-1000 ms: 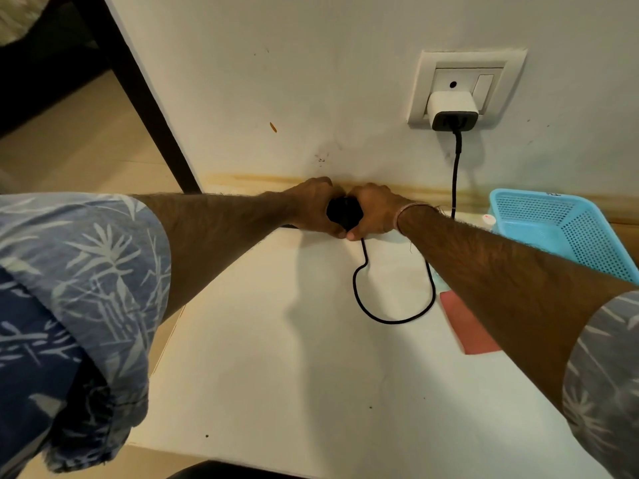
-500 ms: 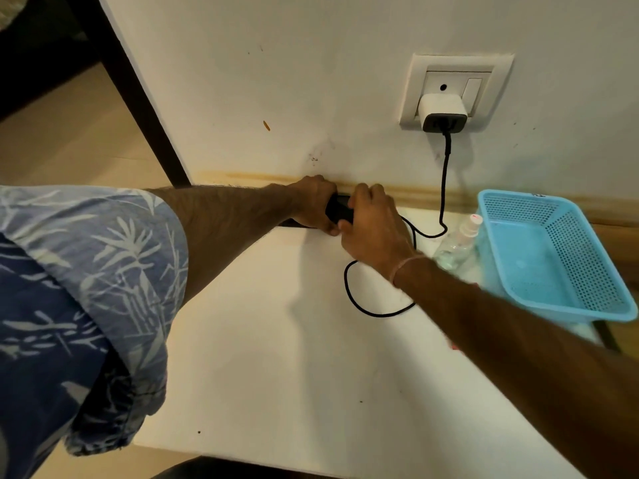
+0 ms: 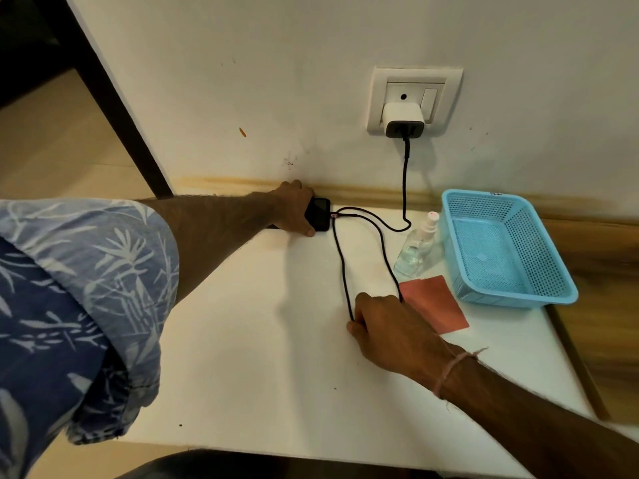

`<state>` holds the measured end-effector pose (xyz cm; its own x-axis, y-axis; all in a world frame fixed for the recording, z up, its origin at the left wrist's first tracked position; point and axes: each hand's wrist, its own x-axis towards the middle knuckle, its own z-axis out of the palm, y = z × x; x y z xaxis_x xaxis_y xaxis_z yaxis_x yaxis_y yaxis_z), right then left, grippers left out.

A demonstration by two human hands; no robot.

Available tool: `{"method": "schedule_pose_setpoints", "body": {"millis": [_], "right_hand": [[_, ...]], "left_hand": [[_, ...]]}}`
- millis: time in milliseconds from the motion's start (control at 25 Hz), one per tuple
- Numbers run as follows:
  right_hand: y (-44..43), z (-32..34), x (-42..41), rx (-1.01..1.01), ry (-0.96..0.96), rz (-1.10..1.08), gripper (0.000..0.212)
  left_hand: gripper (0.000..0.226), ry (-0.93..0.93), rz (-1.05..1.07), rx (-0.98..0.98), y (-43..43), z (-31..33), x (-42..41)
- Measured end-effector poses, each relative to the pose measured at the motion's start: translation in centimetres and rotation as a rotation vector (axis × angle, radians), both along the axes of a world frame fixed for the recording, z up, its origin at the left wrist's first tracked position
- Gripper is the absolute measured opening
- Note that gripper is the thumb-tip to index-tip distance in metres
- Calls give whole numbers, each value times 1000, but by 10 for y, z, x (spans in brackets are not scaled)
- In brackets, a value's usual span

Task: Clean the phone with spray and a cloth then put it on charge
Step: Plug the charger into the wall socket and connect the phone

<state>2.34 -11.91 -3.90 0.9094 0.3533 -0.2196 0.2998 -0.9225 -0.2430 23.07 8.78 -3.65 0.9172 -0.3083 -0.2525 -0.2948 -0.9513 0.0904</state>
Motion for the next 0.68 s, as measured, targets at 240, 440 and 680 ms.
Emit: {"method": "schedule_pose_setpoints", "body": {"millis": [240,440,680], "right_hand": [[-20,-3,-19,-313,-113,75,34],[-21,2,-28,-310,-86,38,37],[-26,49,5,34,-141,-155,42]], "left_hand": [[84,-5,-6,14,0,0,-4],[83,22,7,9,0,1,-6],[83,-70,61,-24,-4,2,-30]]}}
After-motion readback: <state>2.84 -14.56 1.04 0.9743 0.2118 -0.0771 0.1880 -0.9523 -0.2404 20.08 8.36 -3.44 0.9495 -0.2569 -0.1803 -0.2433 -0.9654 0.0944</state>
